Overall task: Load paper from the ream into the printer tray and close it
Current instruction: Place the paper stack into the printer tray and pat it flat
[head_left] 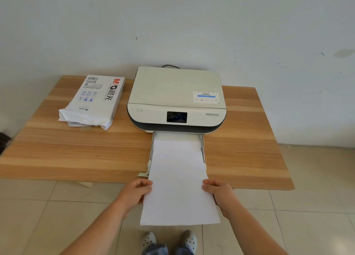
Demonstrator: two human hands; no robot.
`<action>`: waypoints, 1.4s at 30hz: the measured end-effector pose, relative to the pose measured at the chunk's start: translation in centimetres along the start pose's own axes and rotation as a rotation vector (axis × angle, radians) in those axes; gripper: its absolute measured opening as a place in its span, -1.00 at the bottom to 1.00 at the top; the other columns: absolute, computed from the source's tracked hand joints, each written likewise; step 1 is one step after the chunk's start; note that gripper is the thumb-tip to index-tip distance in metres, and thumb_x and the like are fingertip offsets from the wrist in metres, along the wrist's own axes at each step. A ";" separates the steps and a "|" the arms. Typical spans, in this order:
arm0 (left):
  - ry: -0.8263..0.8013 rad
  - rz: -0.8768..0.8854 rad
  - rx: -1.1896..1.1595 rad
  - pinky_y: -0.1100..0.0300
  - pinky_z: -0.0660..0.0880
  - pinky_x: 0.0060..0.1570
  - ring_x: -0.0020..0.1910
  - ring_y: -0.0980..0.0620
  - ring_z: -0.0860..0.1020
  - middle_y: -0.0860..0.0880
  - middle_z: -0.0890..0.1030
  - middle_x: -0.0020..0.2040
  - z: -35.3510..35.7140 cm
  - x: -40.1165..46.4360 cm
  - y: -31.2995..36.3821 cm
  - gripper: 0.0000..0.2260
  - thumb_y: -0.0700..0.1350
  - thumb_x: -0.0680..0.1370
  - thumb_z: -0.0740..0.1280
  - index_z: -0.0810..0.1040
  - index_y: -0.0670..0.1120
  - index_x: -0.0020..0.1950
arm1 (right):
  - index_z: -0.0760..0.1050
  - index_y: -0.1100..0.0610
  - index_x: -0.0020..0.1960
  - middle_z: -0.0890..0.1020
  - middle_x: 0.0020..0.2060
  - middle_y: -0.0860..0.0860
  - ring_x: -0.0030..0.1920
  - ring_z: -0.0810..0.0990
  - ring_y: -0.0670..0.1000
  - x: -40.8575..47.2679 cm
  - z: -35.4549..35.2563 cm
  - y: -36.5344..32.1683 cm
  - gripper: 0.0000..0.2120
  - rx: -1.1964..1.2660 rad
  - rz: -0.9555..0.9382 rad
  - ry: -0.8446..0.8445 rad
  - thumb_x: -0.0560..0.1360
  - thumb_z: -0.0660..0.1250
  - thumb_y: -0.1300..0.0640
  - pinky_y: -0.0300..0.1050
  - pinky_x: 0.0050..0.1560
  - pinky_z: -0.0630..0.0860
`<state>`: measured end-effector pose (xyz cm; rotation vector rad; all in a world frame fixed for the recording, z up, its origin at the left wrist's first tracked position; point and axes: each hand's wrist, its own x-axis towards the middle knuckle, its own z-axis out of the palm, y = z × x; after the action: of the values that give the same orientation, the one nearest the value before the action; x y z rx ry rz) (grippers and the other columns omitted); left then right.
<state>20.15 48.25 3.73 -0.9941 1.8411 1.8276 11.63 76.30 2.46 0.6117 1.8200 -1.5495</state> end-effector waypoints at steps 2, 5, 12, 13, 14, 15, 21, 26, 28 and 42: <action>0.004 -0.010 0.005 0.24 0.42 -0.34 -0.27 0.04 0.53 -0.07 0.62 -0.11 0.1 -0.1 -0.2 -0.87 -0.25 0.53 0.34 0.62 -0.12 0.05 | 0.62 0.18 0.03 0.71 -0.06 0.16 -0.06 0.67 0.16 0.1 0.0 0.5 -0.84 -0.001 0.008 -0.002 0.45 0.44 0.28 0.15 0.12 0.58; 0.003 -0.023 0.006 0.23 0.44 -0.32 -0.25 0.03 0.53 -0.09 0.63 -0.09 0.2 0.0 -0.5 -0.86 -0.26 0.54 0.33 0.61 -0.12 0.06 | 0.60 0.17 0.02 0.69 -0.03 0.18 -0.07 0.66 0.15 0.1 0.1 1.1 -0.87 0.009 0.020 -0.003 0.47 0.41 0.29 0.11 0.07 0.60; 0.006 -0.042 0.019 0.19 0.45 -0.27 -0.18 -0.01 0.55 -0.14 0.64 -0.01 0.4 0.5 -1.2 -0.87 -0.25 0.55 0.31 0.61 -0.10 0.04 | 0.60 0.11 0.00 0.67 -0.02 0.15 -0.06 0.65 0.14 0.9 0.2 1.7 -0.89 -0.030 0.016 0.022 0.50 0.39 0.25 0.02 -0.05 0.60; 0.008 -0.045 0.019 0.19 0.46 -0.26 -0.18 -0.02 0.55 -0.14 0.64 -0.01 0.5 0.6 -1.2 -0.87 -0.25 0.55 0.31 0.61 -0.10 0.05 | 0.60 0.11 0.00 0.68 -0.03 0.14 -0.07 0.65 0.13 1.0 0.2 1.7 -0.89 -0.022 0.020 0.023 0.51 0.38 0.25 0.00 -0.07 0.59; 0.011 -0.047 0.020 0.18 0.46 -0.26 -0.18 -0.02 0.54 -0.14 0.64 -0.01 0.5 0.8 -1.3 -0.86 -0.25 0.55 0.31 0.60 -0.10 0.06 | 0.60 0.11 0.01 0.68 -0.04 0.14 -0.08 0.65 0.12 1.1 0.2 1.8 -0.89 -0.010 0.026 0.028 0.51 0.37 0.25 -0.03 -0.10 0.58; 0.014 -0.049 0.021 0.18 0.46 -0.25 -0.18 -0.02 0.54 -0.14 0.63 -0.01 0.5 0.9 -1.3 -0.85 -0.26 0.55 0.30 0.60 -0.09 0.06 | 0.61 0.11 0.01 0.69 -0.05 0.13 -0.10 0.64 0.11 1.3 0.3 1.8 -0.89 0.003 0.031 0.035 0.52 0.36 0.25 -0.04 -0.12 0.57; 0.026 -0.049 0.045 0.17 0.46 -0.25 -0.21 -0.01 0.50 -0.12 0.61 -0.03 0.5 2.2 -0.9 -0.84 -0.25 0.56 0.30 0.59 -0.07 0.08 | 0.61 0.11 0.07 0.69 -0.04 0.10 -0.03 0.66 0.14 2.4 0.5 1.3 -0.85 0.020 0.032 0.031 0.50 0.39 0.21 0.06 0.04 0.60; 0.025 -0.045 0.053 0.20 0.43 -0.28 -0.22 0.03 0.52 -0.07 0.60 -0.04 0.7 3.3 0.1 -0.86 -0.22 0.56 0.31 0.59 -0.05 0.08 | 0.59 0.13 0.11 0.66 0.02 0.10 -0.03 0.66 0.13 3.2 0.7 0.4 -0.74 0.021 0.043 0.001 0.44 0.47 0.24 -0.02 -0.08 0.58; 0.032 -0.043 0.061 0.18 0.43 -0.27 -0.21 0.04 0.53 -0.07 0.60 -0.02 0.7 3.9 0.4 -0.86 -0.21 0.55 0.32 0.59 -0.03 0.06 | 0.58 0.11 0.12 0.62 0.09 0.08 -0.02 0.66 0.12 3.6 0.7 0.1 -0.70 0.002 0.042 -0.006 0.40 0.50 0.25 -0.06 -0.12 0.57; 0.102 -0.035 0.138 0.07 0.54 -0.12 -0.03 -0.08 0.58 -0.11 0.58 0.12 0.8 8.2 3.2 -0.78 -0.31 0.52 0.28 0.57 -0.04 0.06 | 0.56 0.08 0.17 0.59 0.14 0.07 -0.02 0.64 0.08 7.3 1.6 -3.4 -0.70 -0.081 0.016 0.039 0.46 0.44 0.24 0.02 0.01 0.60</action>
<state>12.12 46.93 0.23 -1.0792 1.9669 1.6327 4.56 73.58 -0.82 0.6215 1.8921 -1.4553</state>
